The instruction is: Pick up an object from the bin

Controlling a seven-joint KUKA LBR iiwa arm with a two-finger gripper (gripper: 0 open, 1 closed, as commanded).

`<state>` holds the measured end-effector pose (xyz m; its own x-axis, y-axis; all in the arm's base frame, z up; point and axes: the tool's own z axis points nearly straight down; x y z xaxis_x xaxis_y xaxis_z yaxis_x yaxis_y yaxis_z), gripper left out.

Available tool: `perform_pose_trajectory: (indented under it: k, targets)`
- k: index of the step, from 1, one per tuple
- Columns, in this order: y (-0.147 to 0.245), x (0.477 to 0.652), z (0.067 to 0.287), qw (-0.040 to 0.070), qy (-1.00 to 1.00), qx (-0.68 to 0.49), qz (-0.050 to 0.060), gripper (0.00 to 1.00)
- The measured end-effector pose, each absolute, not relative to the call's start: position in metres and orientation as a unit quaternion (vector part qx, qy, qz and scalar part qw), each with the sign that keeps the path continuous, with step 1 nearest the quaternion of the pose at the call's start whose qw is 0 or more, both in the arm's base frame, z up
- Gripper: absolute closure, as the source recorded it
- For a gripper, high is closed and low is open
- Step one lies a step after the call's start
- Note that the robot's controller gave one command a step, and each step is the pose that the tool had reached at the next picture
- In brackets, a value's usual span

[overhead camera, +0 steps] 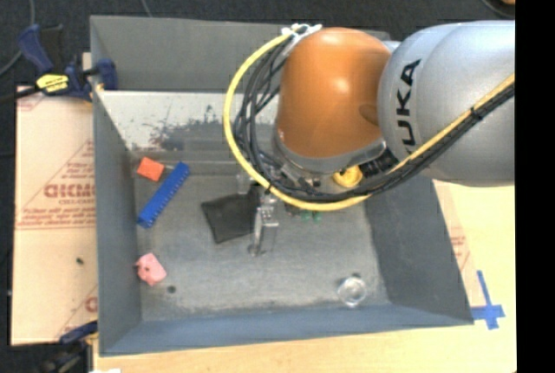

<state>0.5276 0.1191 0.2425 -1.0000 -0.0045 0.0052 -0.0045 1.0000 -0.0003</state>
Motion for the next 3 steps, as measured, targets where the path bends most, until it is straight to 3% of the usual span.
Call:
perform_pose_trajectory:
  k: [1, 2, 3]
  targets:
    - [0.118, 0.528, 0.247, -0.001, -1.000, 0.000, 0.000, 0.00]
    - [0.071, 0.599, 0.099, -0.002, -1.000, 0.005, 0.000, 0.00]
    - [0.062, 0.578, 0.071, -0.002, -0.993, -0.116, -0.001, 0.00]
